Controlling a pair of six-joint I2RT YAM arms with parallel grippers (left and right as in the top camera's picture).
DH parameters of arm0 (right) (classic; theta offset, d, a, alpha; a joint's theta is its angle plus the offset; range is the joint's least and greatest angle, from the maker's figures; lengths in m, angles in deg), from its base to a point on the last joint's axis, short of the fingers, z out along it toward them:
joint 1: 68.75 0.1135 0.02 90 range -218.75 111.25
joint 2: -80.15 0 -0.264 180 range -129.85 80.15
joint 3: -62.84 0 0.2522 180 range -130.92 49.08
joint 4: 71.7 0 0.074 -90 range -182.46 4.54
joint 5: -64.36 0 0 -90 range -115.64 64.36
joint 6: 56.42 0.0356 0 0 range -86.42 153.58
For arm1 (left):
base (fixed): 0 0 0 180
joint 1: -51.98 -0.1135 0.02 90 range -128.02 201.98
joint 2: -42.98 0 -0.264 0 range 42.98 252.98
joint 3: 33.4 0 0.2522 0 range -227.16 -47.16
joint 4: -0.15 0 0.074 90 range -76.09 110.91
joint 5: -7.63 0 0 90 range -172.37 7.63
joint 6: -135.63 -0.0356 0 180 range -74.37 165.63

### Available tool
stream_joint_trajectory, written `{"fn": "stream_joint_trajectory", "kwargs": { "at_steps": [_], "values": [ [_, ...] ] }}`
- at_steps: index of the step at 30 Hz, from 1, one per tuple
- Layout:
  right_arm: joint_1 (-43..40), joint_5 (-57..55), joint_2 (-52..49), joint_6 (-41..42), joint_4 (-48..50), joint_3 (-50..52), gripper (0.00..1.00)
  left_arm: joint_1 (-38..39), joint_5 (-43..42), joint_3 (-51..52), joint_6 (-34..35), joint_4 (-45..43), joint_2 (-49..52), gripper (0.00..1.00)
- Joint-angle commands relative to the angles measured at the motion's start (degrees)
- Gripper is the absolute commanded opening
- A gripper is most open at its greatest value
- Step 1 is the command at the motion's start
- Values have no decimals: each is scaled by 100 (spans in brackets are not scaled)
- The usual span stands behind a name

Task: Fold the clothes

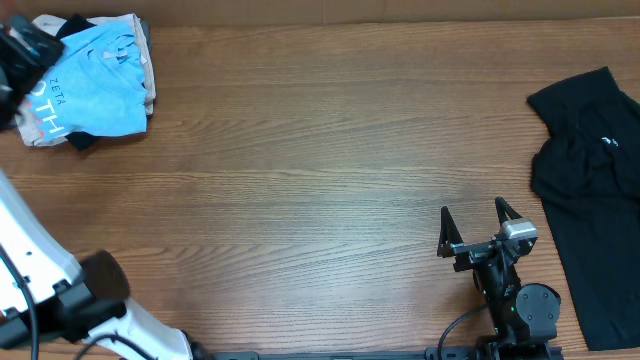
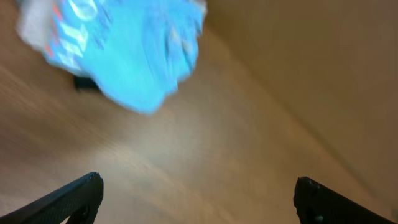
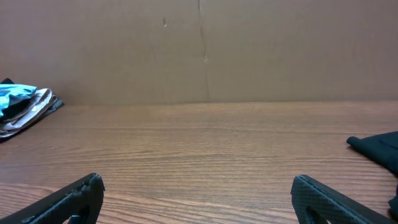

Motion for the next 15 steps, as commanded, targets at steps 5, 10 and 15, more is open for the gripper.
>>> {"fn": "stream_joint_trajectory", "kwargs": {
  "at_steps": [5, 10, 15],
  "values": [
    [17, -72, 68, 20, 26, 59, 100, 1720, -2, 3008, 37, 4, -1969, 100],
    [17, -72, 68, 20, 26, 59, 100, 2730, -2, 4568, 37, 4, -2931, 100],
    [17, -72, 68, 20, 26, 59, 100, 3152, -2, 5805, 37, 2, -3735, 100]
  ]
}}
